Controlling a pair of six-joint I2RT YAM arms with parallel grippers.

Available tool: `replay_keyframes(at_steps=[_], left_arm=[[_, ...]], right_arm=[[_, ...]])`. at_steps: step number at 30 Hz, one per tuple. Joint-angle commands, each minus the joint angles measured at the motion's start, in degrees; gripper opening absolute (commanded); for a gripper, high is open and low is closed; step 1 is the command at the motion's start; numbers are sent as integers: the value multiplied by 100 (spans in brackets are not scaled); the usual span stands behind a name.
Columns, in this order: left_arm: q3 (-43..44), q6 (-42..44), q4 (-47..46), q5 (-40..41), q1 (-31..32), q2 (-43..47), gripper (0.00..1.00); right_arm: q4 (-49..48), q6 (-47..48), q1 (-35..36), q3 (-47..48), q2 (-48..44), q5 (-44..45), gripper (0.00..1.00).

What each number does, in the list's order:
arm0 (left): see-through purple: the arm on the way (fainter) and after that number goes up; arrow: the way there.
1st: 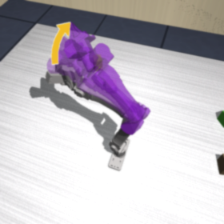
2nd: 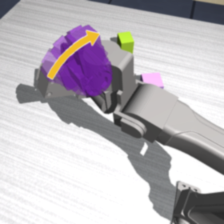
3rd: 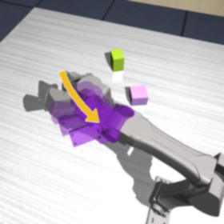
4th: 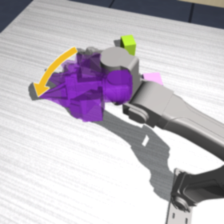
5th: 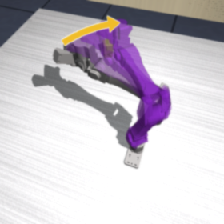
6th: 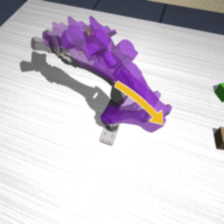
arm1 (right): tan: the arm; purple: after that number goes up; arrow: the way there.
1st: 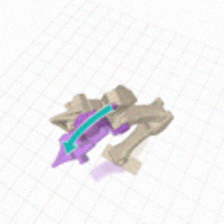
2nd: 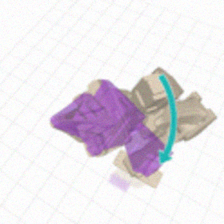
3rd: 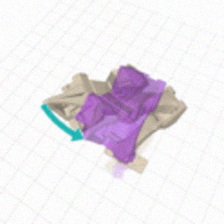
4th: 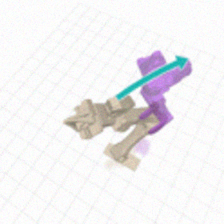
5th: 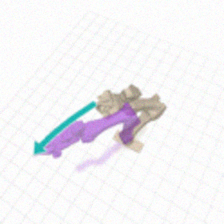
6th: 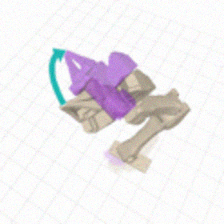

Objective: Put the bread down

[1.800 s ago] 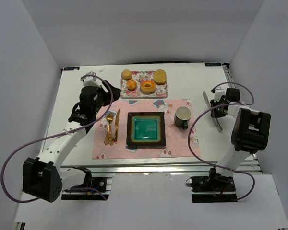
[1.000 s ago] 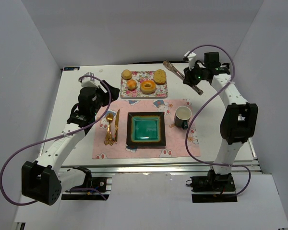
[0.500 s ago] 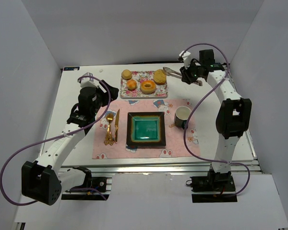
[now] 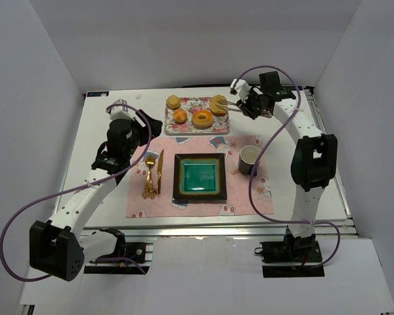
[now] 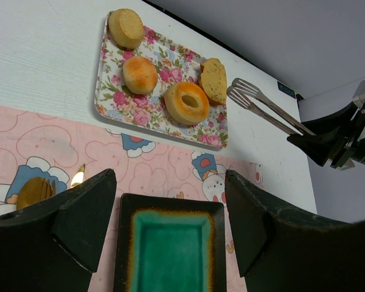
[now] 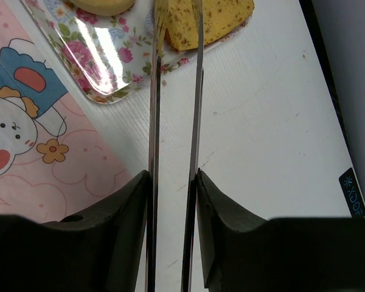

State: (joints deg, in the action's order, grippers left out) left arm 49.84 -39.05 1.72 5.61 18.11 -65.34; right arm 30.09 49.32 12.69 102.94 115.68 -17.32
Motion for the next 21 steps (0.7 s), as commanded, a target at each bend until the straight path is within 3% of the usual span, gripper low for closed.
replay_keyframes(at_steps=[1, 21], left_arm=[[-10, -24, -13, 63, -27, 92, 81], [-28, -50, -22, 81, -27, 136, 81]], right_arm=[[-21, 315, 32, 51, 69, 132, 41], [-318, 482, 322, 96, 377, 668, 44]])
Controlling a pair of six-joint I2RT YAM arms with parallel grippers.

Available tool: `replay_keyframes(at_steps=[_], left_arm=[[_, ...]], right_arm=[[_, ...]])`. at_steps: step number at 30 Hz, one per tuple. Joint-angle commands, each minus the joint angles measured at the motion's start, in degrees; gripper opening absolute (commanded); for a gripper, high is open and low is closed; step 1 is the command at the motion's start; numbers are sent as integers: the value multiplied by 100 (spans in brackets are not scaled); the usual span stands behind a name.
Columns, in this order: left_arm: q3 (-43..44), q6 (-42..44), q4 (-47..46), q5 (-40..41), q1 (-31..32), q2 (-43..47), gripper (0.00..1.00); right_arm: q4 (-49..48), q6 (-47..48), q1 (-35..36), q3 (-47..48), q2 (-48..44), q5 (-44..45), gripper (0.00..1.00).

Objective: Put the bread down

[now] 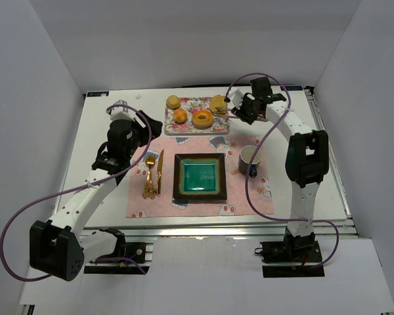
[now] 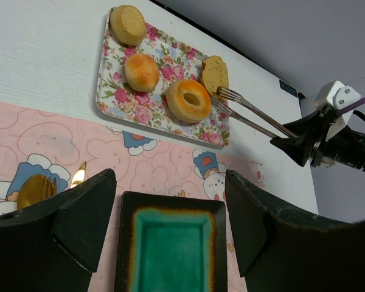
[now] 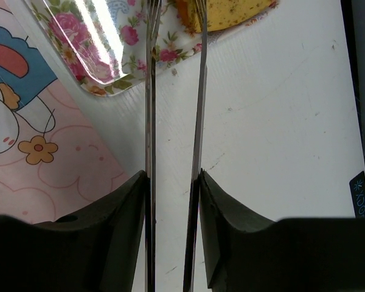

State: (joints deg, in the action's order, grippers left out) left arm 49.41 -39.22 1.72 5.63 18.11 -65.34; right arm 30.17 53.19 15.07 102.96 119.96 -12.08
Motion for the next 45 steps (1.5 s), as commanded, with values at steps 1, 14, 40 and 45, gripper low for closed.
replay_keyframes(at_steps=[1, 14, 40, 45], left_arm=[[16, -33, -13, 79, -27, 136, 82], [34, -42, -13, 70, -27, 171, 81], [-63, -68, -40, 88, -27, 241, 82], [-45, -50, -40, 96, -27, 224, 81]], right_arm=[[-354, 104, 92, 67, -78, 144, 44], [-864, 280, 137, -706, -771, -22, 43], [-1074, 447, 137, -716, -509, 179, 46], [-1224, 569, 163, -829, -491, 276, 47]])
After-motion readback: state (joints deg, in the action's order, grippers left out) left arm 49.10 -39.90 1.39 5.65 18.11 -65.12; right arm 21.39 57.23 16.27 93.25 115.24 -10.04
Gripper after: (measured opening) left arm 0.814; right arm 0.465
